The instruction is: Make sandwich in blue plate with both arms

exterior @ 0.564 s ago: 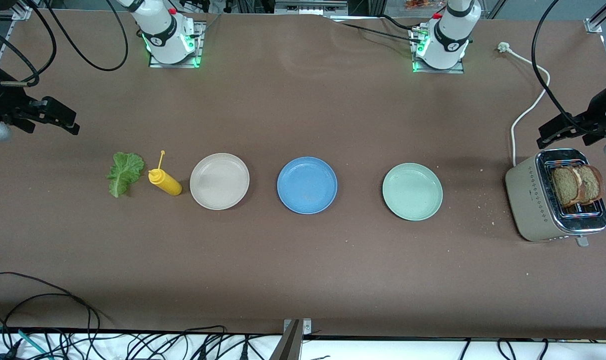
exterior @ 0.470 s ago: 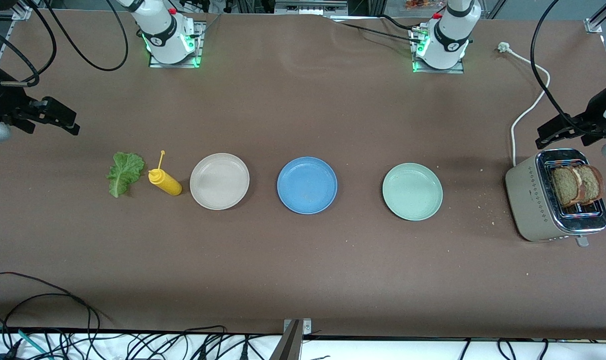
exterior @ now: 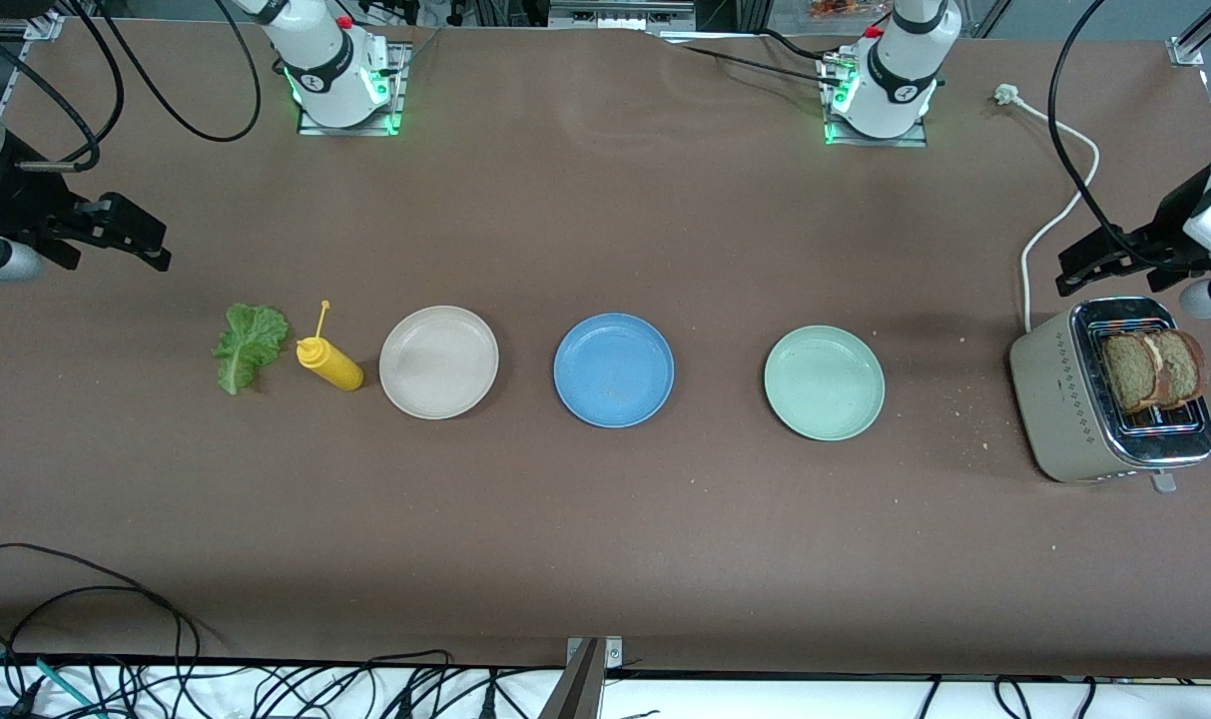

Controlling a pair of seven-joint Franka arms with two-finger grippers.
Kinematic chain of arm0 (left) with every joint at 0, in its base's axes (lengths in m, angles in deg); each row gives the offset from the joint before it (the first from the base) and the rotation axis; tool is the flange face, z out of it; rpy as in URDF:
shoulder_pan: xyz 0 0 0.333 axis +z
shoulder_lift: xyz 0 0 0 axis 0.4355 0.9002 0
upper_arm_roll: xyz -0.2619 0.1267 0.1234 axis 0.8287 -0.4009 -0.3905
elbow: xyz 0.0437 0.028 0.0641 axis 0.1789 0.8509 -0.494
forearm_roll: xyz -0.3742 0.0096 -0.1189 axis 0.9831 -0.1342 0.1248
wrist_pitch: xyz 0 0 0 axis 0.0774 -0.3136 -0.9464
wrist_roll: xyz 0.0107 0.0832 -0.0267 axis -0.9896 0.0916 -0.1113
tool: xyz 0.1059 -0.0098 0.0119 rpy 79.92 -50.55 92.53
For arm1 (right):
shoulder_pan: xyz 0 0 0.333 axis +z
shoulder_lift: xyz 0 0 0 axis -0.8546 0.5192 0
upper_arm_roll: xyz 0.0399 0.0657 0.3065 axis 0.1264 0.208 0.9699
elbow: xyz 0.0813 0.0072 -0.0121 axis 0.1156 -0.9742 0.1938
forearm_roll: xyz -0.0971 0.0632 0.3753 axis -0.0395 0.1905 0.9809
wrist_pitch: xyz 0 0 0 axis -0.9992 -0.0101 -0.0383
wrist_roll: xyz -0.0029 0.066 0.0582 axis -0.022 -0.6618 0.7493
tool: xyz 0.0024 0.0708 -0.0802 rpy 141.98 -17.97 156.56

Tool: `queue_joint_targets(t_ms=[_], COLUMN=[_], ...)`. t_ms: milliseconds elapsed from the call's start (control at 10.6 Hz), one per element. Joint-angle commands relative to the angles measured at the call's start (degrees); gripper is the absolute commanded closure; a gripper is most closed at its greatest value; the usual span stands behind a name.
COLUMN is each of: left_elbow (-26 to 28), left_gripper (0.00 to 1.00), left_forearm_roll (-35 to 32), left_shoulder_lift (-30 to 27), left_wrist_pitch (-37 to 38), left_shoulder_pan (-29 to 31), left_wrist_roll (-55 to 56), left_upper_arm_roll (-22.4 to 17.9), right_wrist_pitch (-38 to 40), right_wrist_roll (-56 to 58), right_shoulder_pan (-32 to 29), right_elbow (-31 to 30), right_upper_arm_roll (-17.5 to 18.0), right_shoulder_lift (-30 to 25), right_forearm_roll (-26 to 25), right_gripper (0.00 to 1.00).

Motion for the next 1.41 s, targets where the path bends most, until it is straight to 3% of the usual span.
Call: queue_joint_targets(t_ms=[0, 1317], left_elbow=[0.42, -0.1], left_gripper=[0.0, 0.0], left_forearm_roll=[-0.61, -0.7], left_shoulder_lift=[-0.71, -1.24], left_wrist_pitch=[0.3, 4.87], left_shoulder_pan=[-0.14, -0.14], left_wrist_roll=[-1.02, -1.89], left_upper_arm_roll=[0.62, 2.65], right_wrist_pitch=[0.5, 2.79], right_wrist_roll=[-0.25, -0.34], right_shoulder_pan=[0.43, 1.13], right_elbow=[0.6, 0.69], right_upper_arm_roll=[0.04, 0.04], right_shoulder_lift=[0.37, 0.02], right_forearm_roll=[-0.9, -0.46], right_gripper=[0.0, 0.0])
